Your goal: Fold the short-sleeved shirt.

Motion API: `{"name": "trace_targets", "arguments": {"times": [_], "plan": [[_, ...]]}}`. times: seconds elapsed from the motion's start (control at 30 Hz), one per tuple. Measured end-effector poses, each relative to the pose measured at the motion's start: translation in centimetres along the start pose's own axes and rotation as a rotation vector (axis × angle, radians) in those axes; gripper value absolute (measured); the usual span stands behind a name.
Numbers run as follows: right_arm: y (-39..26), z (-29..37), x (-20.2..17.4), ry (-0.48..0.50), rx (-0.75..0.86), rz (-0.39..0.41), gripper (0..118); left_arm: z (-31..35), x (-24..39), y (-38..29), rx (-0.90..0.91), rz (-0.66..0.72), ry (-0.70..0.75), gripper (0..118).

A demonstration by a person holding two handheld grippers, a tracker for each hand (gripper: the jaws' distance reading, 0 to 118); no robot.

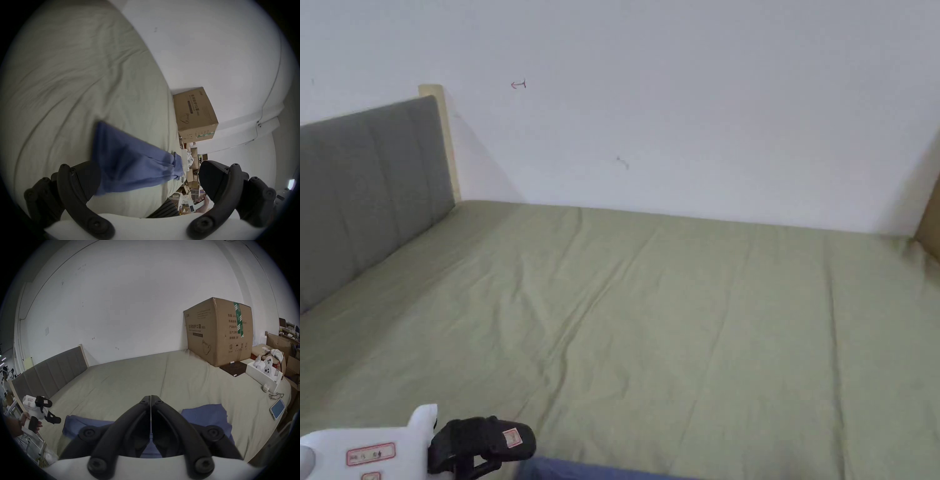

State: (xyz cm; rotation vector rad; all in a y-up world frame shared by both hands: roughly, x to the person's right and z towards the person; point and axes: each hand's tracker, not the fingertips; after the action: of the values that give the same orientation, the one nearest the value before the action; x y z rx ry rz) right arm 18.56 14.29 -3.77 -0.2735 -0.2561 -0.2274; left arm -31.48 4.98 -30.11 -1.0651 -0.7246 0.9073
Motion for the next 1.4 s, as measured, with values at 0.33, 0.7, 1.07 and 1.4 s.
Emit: {"name": "trace_targets", "arguments": {"times": [0.33,0.7,1.07,1.4], "plan": [[0.4,-2.4,-3.0,0.053,-0.046,0.057,0,-5.4,-6.7,0.3,-0.102,0.19,-0.288,118],[-1.0,-3.6,-5.4,0.121,-0.141,0.045,0,-6.4,-5.2,-1.2,-0.028,-0.024,0.042,9],[-0.4,-1.7,-4.4,0.156,-0.101,0.047,0,2.0,10.3,-6.0,0.356,-0.774,0.843,10],[-0.9,0.3,-2.2,0.166,-0.111,-0.02,0,-9.5,15.8,-7.7,-0.044,-0.361,0.17,27]]}}
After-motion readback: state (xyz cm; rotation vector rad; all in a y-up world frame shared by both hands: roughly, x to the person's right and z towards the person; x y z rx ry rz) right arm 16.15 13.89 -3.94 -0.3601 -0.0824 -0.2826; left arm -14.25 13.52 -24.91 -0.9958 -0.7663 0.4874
